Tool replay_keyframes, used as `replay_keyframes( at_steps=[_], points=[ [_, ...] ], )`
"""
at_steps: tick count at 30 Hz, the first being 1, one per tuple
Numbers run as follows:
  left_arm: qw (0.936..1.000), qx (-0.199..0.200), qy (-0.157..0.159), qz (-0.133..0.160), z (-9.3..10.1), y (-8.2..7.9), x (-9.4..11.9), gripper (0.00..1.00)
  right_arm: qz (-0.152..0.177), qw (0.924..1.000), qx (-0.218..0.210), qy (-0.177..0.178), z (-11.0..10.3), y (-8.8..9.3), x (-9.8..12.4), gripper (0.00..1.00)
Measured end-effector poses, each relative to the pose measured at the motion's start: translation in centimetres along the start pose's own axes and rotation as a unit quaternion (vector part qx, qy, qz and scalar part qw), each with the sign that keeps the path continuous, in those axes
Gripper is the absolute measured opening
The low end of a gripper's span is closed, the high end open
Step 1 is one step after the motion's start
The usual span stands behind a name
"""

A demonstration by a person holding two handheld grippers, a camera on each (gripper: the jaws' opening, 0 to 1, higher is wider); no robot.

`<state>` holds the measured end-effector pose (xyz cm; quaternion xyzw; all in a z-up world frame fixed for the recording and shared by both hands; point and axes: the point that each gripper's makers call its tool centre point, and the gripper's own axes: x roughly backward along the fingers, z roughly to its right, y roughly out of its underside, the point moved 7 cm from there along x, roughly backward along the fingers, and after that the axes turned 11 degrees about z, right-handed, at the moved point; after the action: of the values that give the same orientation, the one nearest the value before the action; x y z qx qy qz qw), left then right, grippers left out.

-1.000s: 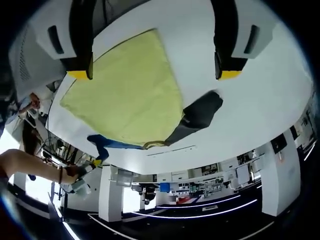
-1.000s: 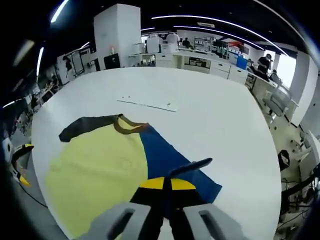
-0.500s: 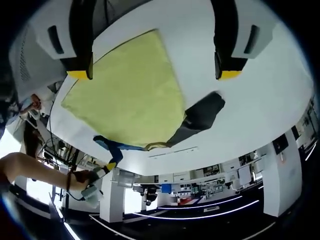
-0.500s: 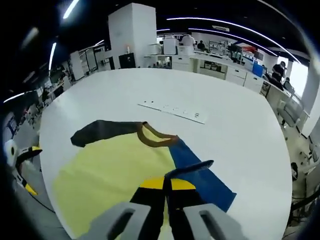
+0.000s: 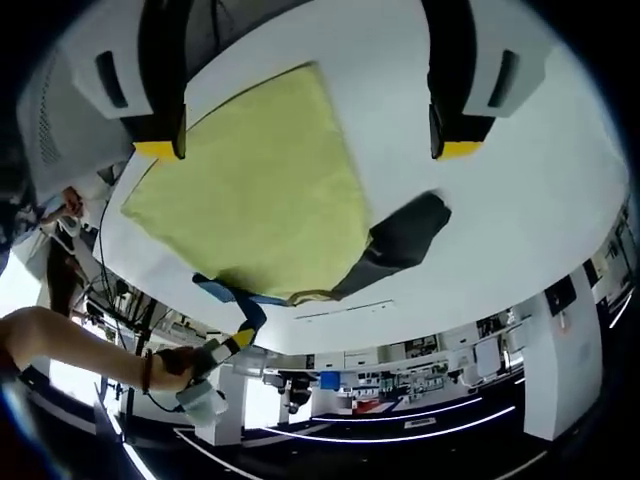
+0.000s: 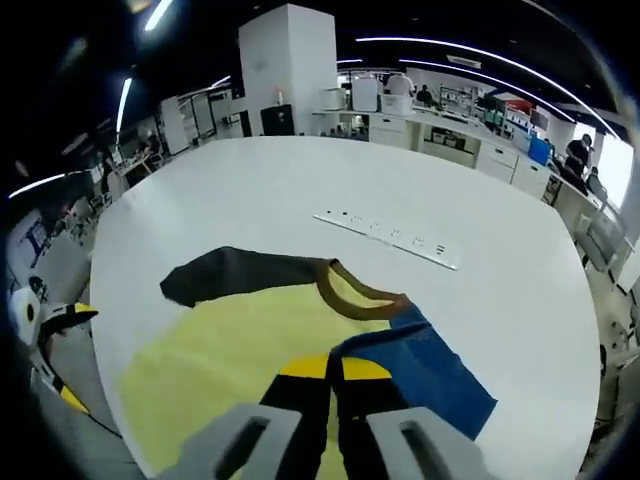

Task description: Fold the garment on the visible template until the final outline fits inside the template.

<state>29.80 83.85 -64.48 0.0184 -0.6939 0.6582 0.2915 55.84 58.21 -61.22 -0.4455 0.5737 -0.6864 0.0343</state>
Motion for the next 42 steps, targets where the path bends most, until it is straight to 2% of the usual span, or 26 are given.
replay_keyframes(
  at_steps=[6, 27, 35, 42],
  points=[
    [0.9996, 0.014, 0.002, 0.023, 0.1, -0.5, 0.0, 0.99, -0.001, 0.9998, 0.010, -0.019, -2.0, -0.7, -1.1, 0.00],
    [0.9998, 0.013, -0.008, 0.015, -0.3, -0.2, 0.4, 0.98, 0.011, 0.9959, 0.039, -0.080, -8.7, -3.1, -3.4, 0.00],
    [0.9998, 0.015, -0.008, 0.013, -0.3, 0.1, 0.5, 0.98, 0.000, 0.9932, 0.064, -0.097, -10.8, -2.8, -4.1, 0.00],
    [0.9997, 0.017, -0.011, 0.009, -1.2, 0.7, 0.5, 0.98, 0.000, 0.9909, 0.075, -0.111, -12.1, -2.4, -4.6, 0.00]
  ],
)
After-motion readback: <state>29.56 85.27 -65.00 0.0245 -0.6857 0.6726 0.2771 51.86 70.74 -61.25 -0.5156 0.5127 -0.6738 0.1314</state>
